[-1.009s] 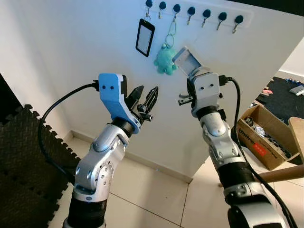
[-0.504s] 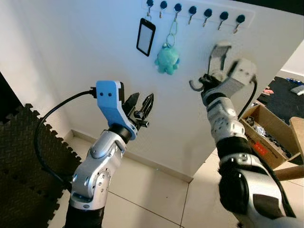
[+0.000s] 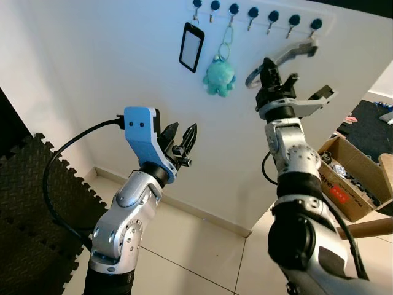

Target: Hang keys on a hook

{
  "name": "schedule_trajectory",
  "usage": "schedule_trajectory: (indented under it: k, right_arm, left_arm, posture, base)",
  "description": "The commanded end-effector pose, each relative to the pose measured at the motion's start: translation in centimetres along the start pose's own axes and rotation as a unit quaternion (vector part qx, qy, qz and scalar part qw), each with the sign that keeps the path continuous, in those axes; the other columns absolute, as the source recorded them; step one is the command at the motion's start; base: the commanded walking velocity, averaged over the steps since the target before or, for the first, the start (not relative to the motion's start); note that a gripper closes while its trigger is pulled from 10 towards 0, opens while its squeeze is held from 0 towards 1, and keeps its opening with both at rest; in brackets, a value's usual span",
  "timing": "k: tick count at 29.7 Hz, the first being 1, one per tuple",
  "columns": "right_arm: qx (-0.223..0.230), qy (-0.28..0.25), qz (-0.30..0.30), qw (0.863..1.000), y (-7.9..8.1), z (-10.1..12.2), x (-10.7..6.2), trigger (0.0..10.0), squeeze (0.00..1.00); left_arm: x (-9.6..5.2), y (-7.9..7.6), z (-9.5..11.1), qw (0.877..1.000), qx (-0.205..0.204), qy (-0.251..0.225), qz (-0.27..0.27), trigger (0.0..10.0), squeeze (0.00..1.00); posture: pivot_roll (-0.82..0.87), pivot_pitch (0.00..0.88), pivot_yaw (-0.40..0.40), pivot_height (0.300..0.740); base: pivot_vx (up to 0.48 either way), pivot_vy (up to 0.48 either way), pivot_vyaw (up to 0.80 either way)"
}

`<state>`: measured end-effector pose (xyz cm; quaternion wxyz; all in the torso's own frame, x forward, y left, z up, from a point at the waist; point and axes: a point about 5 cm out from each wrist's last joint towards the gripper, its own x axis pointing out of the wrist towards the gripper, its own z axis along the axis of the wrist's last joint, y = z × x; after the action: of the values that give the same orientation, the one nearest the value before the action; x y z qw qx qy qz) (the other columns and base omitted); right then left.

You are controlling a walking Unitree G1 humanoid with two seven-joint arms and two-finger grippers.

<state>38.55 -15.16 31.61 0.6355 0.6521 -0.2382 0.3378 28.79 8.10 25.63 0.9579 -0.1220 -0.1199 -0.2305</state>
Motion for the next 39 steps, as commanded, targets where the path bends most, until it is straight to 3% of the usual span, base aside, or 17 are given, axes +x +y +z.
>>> schedule_trajectory:
  k: [1,9,17,19,21,22,23,24,25,26,27,28,29,30,31,35,39]
  right_arm:
    - [0.007,-0.002,0.037,0.999,0.9,0.4,0.0,10.0,0.0]
    - [-0.03,-0.035,0.088,0.995,2.7,2.6,0.6,10.0,0.0]
    - [-0.072,-0.061,0.082,0.992,3.5,4.8,0.6,10.0,0.0]
    - [-0.175,-0.046,0.029,0.983,3.0,5.0,0.7,10.0,0.0]
    - [-0.292,-0.007,-0.013,0.956,2.3,4.3,0.5,10.0,0.0]
    - [-0.292,-0.007,-0.013,0.956,2.3,4.3,0.5,10.0,0.0]
    - [-0.363,0.037,-0.029,0.931,1.6,3.3,0.1,10.0,0.0]
    - [-0.363,0.037,-0.029,0.931,1.6,3.3,0.1,10.0,0.0]
    - [-0.45,0.093,-0.034,0.887,0.8,2.0,-0.6,10.0,0.0]
    - [-0.45,0.093,-0.034,0.887,0.8,2.0,-0.6,10.0,0.0]
    - [-0.552,0.166,-0.026,0.817,-0.2,0.5,-1.8,10.0,0.0]
    - [-0.606,0.238,-0.008,0.759,-1.3,-1.0,-3.4,10.0,0.0]
    - [-0.606,0.238,-0.008,0.759,-1.3,-1.0,-3.4,10.0,0.0]
    - [-0.63,0.282,0.006,0.723,-2.0,-2.0,-4.7,10.0,0.0]
    - [-0.63,0.282,0.006,0.723,-2.0,-2.0,-4.7,10.0,0.0]
    - [-0.618,0.344,0.004,0.706,-3.5,-2.8,-7.9,10.0,0.0]
    - [-0.653,0.402,0.012,0.642,-4.9,-2.8,-10.7,10.0,0.0]
  left_arm:
    - [-0.4,-0.1,-0.2,1.0,0.01,0.008,-0.004,10.0,0.0]
    - [-0.4,-0.1,-0.3,1.0,0.012,0.013,-0.003,10.0,0.0]
    - [-0.4,0.0,-0.3,1.0,0.014,0.014,-0.002,10.0,0.0]
    - [-0.5,0.0,-0.4,1.0,0.026,0.017,-0.002,10.0,0.0]
    - [-0.5,0.0,-0.5,0.999,0.039,0.018,-0.002,10.0,0.0]
    - [-0.5,0.0,-0.5,0.999,0.039,0.018,-0.002,10.0,0.0]
    - [-0.5,0.0,-0.5,0.999,0.047,0.017,-0.002,10.0,0.0]
    - [-0.5,0.0,-0.5,0.999,0.047,0.017,-0.002,10.0,0.0]
    - [-0.6,0.0,-0.4,0.998,0.057,0.017,-0.001,10.0,0.0]
    - [-0.6,0.0,-0.4,0.998,0.057,0.017,-0.001,10.0,0.0]
    - [-0.6,0.2,-0.3,0.998,0.067,0.016,0.0,10.0,0.0]
    - [-0.7,0.4,-0.2,0.997,0.076,0.014,0.002,10.0,0.0]
    - [-0.7,0.4,-0.2,0.997,0.076,0.014,0.002,10.0,0.0]
    - [-0.8,0.7,0.0,0.996,0.083,0.013,0.004,10.0,0.0]
    - [-0.8,0.7,0.0,0.996,0.083,0.013,0.004,10.0,0.0]
    - [-1.1,1.9,1.1,0.995,0.102,0.005,0.01,10.0,0.0]
    - [-1.9,2.5,1.8,0.992,0.126,0.014,-0.018,10.0,0.0]
  posture:
    - [0.17,0.215,-0.052,0.74]
    - [0.18,0.211,-0.051,0.74]
    - [0.18,0.211,-0.047,0.74]
    - [0.18,0.208,-0.045,0.74]
    - [0.18,0.208,-0.044,0.74]
    - [0.18,0.208,-0.044,0.74]
    - [0.18,0.211,-0.044,0.74]
    - [0.18,0.211,-0.044,0.74]
    - [0.18,0.211,-0.045,0.74]
    - [0.18,0.211,-0.045,0.74]
    - [0.18,0.212,-0.044,0.74]
    - [0.18,0.214,-0.043,0.74]
    - [0.18,0.214,-0.043,0.74]
    - [0.18,0.215,-0.046,0.74]
    - [0.18,0.215,-0.046,0.74]
    - [0.17,0.219,-0.046,0.74]
    - [0.17,0.225,-0.045,0.74]
  base:
    - [0.0,0.0,0.0]
    - [0.0,0.0,0.0]
    - [0.0,0.0,0.0]
    - [0.0,0.0,0.0]
    - [0.0,0.0,0.0]
    - [0.0,0.0,0.0]
    - [0.0,0.0,0.0]
    - [0.0,0.0,0.0]
    - [0.0,0.0,0.0]
    - [0.0,0.0,0.0]
    - [0.0,0.0,0.0]
    - [0.0,0.0,0.0]
    - [0.0,0.0,0.0]
    - [0.0,0.0,0.0]
    - [0.0,0.0,0.0]
    - [0.0,0.0,0.0]
    - [0.0,0.0,0.0]
